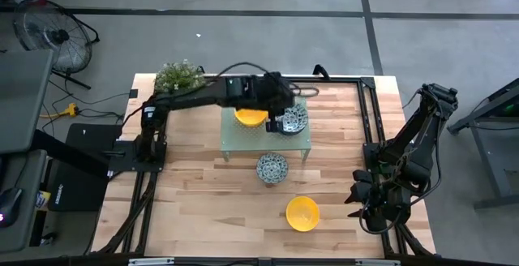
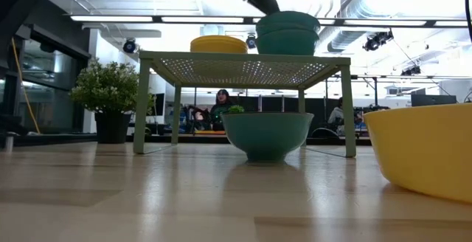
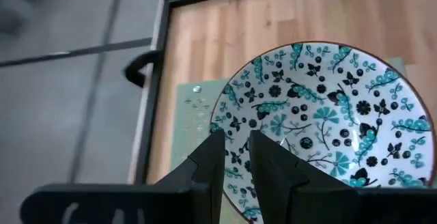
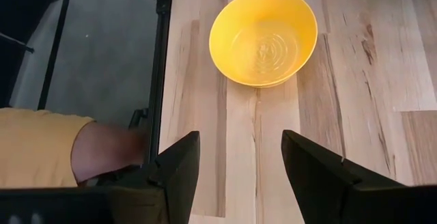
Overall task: Pick & Place Mini bowls
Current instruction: Adjust the green patterned bowl
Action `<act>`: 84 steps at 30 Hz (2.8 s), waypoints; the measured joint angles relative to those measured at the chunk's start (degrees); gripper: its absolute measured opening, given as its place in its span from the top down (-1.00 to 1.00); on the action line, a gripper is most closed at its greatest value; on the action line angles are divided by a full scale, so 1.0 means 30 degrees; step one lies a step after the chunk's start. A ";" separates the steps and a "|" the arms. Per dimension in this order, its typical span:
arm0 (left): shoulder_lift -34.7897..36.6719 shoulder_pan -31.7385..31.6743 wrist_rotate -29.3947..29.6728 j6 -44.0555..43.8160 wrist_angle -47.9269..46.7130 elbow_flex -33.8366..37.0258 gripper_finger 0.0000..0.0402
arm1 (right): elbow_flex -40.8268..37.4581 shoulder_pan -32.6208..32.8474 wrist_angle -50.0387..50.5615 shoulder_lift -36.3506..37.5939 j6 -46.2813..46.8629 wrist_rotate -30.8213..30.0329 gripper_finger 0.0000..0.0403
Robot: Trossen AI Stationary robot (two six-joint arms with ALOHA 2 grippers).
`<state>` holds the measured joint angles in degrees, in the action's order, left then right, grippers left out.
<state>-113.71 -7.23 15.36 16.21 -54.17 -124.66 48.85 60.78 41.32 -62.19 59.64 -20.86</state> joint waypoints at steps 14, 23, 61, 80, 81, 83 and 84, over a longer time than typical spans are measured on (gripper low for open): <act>0.0408 0.1700 0.2089 -0.0026 0.0710 -0.0036 0.68 | -0.0003 0.0418 0.0007 0.0000 0.0553 -0.0067 0.03; 0.0654 0.1671 0.2017 -0.0266 0.0880 -0.0007 0.68 | -0.0003 0.1667 0.0693 0.0000 0.1529 -0.1389 0.03; 0.6226 0.0542 -0.1446 -0.0907 1.0864 1.2586 0.68 | -0.0003 0.3122 0.0710 -0.0036 0.2140 -0.3723 0.03; 0.6316 0.0542 -0.1800 -0.1347 1.1975 1.3172 0.68 | -0.0003 0.3115 0.0707 -0.0036 0.2163 -0.3628 0.03; 0.6277 0.0542 -0.1802 -0.1393 1.1922 1.3172 0.68 | -0.0003 0.3115 0.0701 -0.0036 0.2183 -0.3612 0.03; 0.6251 0.0542 -0.1794 -0.1460 1.1865 1.3172 0.68 | -0.0003 0.3115 0.0699 -0.0036 0.2183 -0.3606 0.03; 0.6251 0.0542 -0.1794 -0.1474 1.1864 1.3172 0.68 | -0.0003 0.3115 0.0699 -0.0036 0.2183 -0.3600 0.03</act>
<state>-94.96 -5.61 9.98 11.79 -18.58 -85.14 48.84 70.13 43.42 -62.30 66.19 -31.66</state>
